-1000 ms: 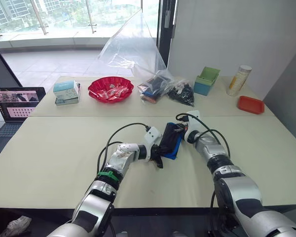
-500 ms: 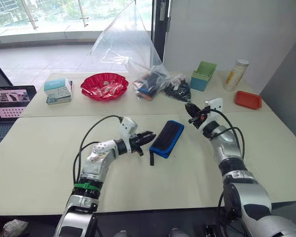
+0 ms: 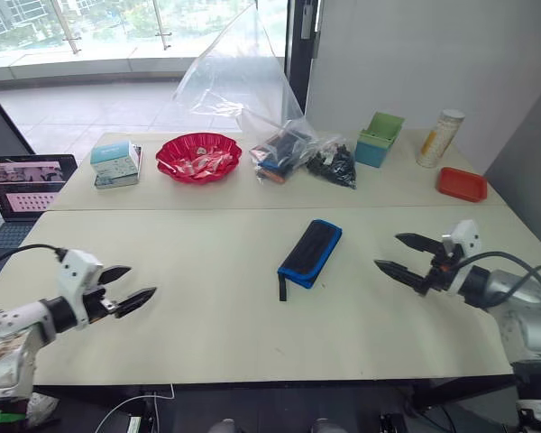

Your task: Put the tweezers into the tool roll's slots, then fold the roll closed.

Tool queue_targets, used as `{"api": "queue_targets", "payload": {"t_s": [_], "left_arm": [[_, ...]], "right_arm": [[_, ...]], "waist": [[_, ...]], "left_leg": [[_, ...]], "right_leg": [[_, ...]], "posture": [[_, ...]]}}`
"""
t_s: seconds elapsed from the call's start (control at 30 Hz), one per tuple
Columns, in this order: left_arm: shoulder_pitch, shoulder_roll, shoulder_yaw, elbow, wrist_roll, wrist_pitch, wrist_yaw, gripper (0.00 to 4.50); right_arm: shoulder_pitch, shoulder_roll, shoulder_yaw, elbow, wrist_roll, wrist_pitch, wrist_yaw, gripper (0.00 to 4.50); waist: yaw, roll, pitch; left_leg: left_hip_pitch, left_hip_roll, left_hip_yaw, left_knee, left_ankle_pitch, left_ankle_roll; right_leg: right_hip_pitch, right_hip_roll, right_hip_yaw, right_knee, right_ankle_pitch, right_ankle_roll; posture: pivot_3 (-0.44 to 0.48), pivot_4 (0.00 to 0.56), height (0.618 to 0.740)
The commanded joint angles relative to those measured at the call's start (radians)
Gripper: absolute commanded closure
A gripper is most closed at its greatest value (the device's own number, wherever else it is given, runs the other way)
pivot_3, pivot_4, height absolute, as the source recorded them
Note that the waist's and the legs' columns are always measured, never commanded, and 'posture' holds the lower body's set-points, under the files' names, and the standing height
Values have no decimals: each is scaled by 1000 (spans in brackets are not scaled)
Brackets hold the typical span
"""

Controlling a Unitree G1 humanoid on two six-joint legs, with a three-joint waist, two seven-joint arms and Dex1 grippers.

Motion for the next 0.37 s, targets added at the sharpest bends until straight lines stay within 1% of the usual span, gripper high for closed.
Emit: {"api": "queue_targets", "payload": {"t_s": [0.03, 0.13, 0.23, 0.37], "left_arm": [[30, 61, 61, 48, -13, -17, -33, 0], [40, 92, 59, 95, 11, -58, -37, 0], [34, 115, 46, 146, 56, -110, -11, 0], [38, 94, 49, 114, 32, -78, 9, 0]], "right_arm": [[31, -22, -29, 53, -28, -72, 18, 20], [23, -28, -39, 135, -36, -97, 25, 20], [-6, -35, -46, 218, -43, -131, 38, 20], [-49, -41, -34, 321, -69, -198, 52, 20]], "waist": [[6, 0, 0], [11, 1, 1], [12, 1, 1], [12, 1, 2]], "left_leg": [[0, 0, 0, 0, 0, 0], [1, 0, 2, 0, 0, 0], [1, 0, 2, 0, 0, 0], [1, 0, 3, 0, 0, 0]], "right_leg": [[0, 0, 0, 0, 0, 0], [0, -1, 1, 0, 0, 0], [0, 0, 1, 1, 0, 0], [-1, 0, 1, 2, 0, 0]], "posture": [[0, 150, 740], [0, 150, 740], [0, 150, 740], [0, 150, 740]]}}
